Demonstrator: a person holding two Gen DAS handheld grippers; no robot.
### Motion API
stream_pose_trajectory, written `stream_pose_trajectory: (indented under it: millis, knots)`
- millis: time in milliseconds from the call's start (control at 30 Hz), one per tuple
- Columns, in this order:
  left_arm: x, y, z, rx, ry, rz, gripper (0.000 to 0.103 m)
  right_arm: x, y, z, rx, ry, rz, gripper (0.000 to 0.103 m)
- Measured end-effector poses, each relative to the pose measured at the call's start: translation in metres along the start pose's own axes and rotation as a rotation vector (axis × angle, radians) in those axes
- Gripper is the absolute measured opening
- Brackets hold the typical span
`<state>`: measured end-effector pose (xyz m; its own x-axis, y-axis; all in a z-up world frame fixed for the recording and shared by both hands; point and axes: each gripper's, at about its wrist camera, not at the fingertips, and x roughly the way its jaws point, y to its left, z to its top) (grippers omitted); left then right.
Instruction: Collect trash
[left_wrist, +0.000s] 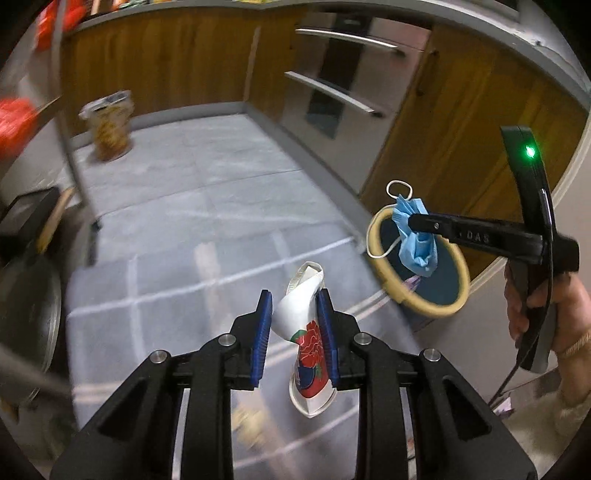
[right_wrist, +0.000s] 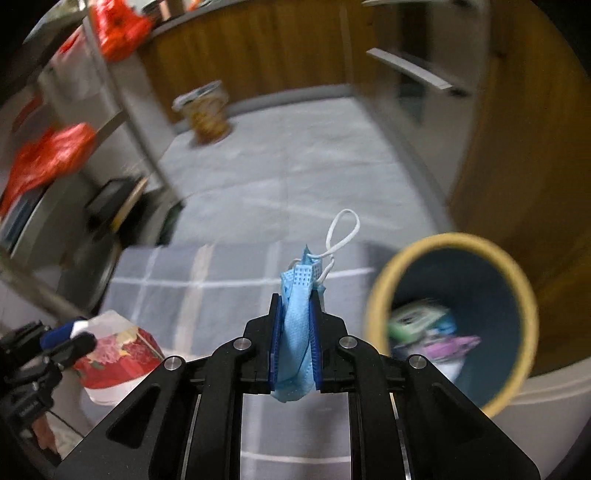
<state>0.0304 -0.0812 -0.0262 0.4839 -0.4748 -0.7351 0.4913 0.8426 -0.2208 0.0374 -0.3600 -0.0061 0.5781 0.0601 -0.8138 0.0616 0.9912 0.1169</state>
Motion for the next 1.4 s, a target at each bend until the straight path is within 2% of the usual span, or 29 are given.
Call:
stream_pose_trajectory:
  millis: [133, 233, 400, 500, 767, 967, 1033, 1067, 1100, 1167, 1233, 1267, 1400]
  knots:
    - [0.036, -0.047, 0.030, 0.083, -0.020, -0.054, 0.025, -0.016, -0.045, 0.006, -0.008, -0.060, -0.117, 0.015]
    - [0.059, -0.082, 0.045, 0.142, -0.027, -0.095, 0.025, -0.023, -0.073, 0.007, -0.001, -0.093, -0.174, 0.015]
    - [0.107, -0.132, 0.057, 0.278, -0.012, -0.124, 0.025, -0.018, -0.110, 0.010, 0.064, -0.108, -0.211, 0.015]
    - [0.131, -0.153, 0.057, 0.319, 0.004, -0.154, 0.025, -0.006, -0.124, 0.013, 0.081, -0.087, -0.223, 0.015]
    - [0.184, -0.161, 0.047, 0.320, 0.063, -0.191, 0.025, 0.016, -0.121, 0.016, 0.083, -0.059, -0.250, 0.015]
    - [0.194, -0.163, 0.042, 0.336, 0.059, -0.225, 0.028, 0.020, -0.130, 0.012, 0.102, -0.046, -0.275, 0.018]
    - [0.192, -0.166, 0.041, 0.332, 0.046, -0.244, 0.039, 0.021, -0.131, 0.012, 0.104, -0.044, -0.278, 0.023]
    - [0.190, -0.166, 0.041, 0.334, 0.038, -0.248, 0.049, 0.021, -0.132, 0.012, 0.102, -0.045, -0.282, 0.023]
    - [0.188, -0.167, 0.041, 0.338, 0.031, -0.248, 0.053, 0.020, -0.131, 0.012, 0.102, -0.045, -0.284, 0.025]
    - [0.183, -0.166, 0.041, 0.349, 0.021, -0.245, 0.053, 0.019, -0.131, 0.013, 0.103, -0.049, -0.286, 0.029]
    - [0.175, -0.162, 0.040, 0.352, 0.016, -0.236, 0.053, 0.018, -0.130, 0.013, 0.106, -0.054, -0.289, 0.042]
    - [0.172, -0.162, 0.041, 0.350, 0.013, -0.235, 0.054, 0.017, -0.129, 0.013, 0.107, -0.060, -0.294, 0.045]
    - [0.154, -0.150, 0.043, 0.326, -0.003, -0.217, 0.063, 0.011, -0.125, 0.015, 0.102, -0.077, -0.302, 0.056]
